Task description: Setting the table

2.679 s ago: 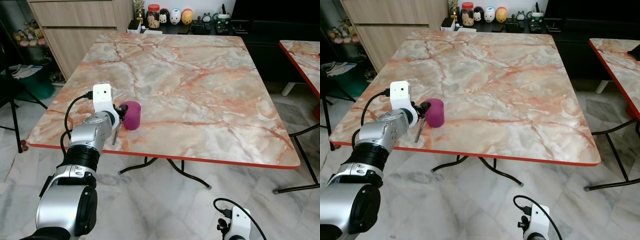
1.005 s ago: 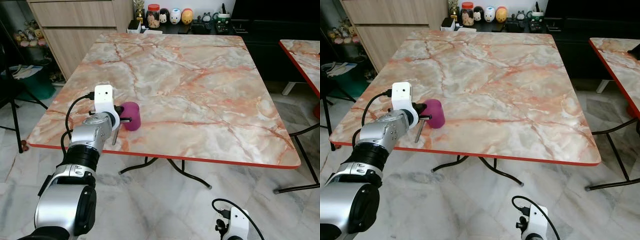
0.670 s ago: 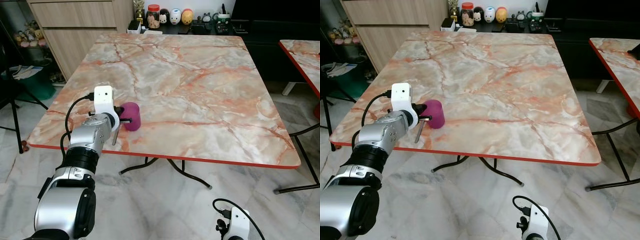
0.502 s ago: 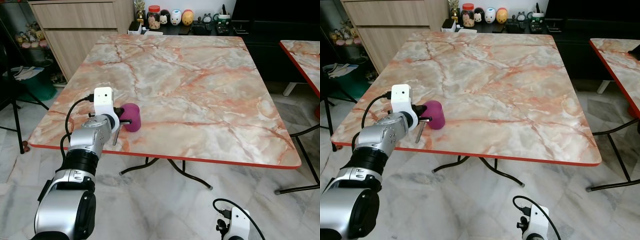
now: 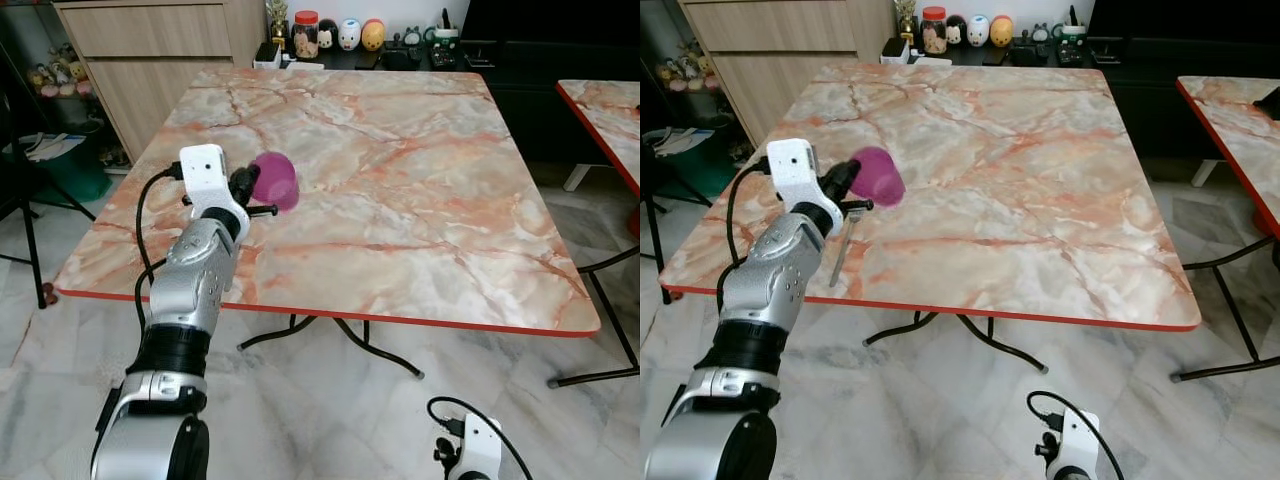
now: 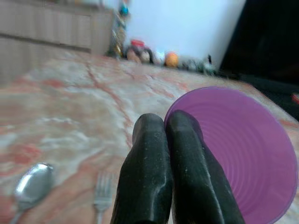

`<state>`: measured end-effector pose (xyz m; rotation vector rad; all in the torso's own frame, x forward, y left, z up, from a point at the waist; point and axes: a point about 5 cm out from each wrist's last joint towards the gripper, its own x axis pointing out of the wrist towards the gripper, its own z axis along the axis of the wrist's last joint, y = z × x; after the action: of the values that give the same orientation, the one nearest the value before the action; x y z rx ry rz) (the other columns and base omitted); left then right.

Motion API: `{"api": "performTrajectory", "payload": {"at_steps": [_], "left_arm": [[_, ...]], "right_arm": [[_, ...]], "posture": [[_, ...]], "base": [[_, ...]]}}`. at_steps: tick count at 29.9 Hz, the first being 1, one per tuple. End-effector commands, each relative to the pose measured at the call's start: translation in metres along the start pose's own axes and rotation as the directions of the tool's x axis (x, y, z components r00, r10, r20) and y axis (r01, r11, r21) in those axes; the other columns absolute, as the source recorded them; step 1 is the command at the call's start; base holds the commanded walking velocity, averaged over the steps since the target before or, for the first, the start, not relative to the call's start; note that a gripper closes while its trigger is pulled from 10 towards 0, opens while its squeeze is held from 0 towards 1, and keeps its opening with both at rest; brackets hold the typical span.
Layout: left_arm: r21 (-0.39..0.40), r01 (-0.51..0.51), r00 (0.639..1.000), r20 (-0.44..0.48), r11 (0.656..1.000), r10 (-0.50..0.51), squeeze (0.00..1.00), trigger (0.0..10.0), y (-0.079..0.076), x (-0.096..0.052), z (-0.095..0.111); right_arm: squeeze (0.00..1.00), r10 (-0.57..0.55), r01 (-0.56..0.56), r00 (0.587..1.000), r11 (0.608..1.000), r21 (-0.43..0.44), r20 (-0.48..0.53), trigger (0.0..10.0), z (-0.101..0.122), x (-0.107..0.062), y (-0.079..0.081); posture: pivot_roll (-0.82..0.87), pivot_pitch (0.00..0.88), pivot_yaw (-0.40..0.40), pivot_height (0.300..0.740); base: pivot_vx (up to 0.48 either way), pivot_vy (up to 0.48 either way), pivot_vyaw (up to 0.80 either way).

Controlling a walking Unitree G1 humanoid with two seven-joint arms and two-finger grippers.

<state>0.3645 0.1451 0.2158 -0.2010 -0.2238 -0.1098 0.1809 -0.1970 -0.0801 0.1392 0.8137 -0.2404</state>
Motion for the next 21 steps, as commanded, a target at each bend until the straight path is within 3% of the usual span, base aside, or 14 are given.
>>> {"api": "performTrajectory", "payload": {"at_steps": [1,5,9,15,21], "left_arm": [[0.042,-0.042,0.996,0.083,0.998,0.039,0.00,10.0,0.003,-0.008,0.006],[0.134,-0.068,0.985,0.169,0.989,0.045,0.00,10.0,0.002,-0.017,0.009],[0.170,-0.077,0.972,0.230,0.982,0.037,0.00,10.0,0.001,-0.024,0.012],[0.175,-0.133,0.965,0.248,0.976,0.087,0.00,10.0,0.013,-0.031,0.006],[0.170,-0.132,0.967,0.240,0.977,0.089,0.00,10.0,0.011,-0.031,-0.002]], "right_arm": [[0.00,-0.009,0.009,1.000,1.000,0.006,-0.010,10.0,-0.003,-0.001,-0.002],[0.00,-0.007,0.007,1.000,1.000,0.005,-0.005,10.0,-0.002,-0.001,-0.002],[0.00,-0.003,0.003,1.000,1.000,0.001,-0.006,10.0,-0.002,0.000,-0.002],[0.00,-0.008,0.008,1.000,1.000,0.002,-0.003,10.0,-0.001,0.000,-0.003],[0.00,-0.009,0.009,1.000,1.000,-0.002,-0.002,10.0,0.000,0.000,-0.004]], "posture": [[0.06,0.041,0.000,0.740],[0.06,0.041,-0.002,0.740],[0.06,0.043,-0.002,0.740],[0.05,0.046,-0.003,0.740],[0.05,0.051,-0.006,0.740]], "base": [[0.000,0.000,0.00],[0.000,0.000,0.00],[0.000,0.000,0.00],[0.000,0.000,0.00],[0.000,0.000,0.00]]}}
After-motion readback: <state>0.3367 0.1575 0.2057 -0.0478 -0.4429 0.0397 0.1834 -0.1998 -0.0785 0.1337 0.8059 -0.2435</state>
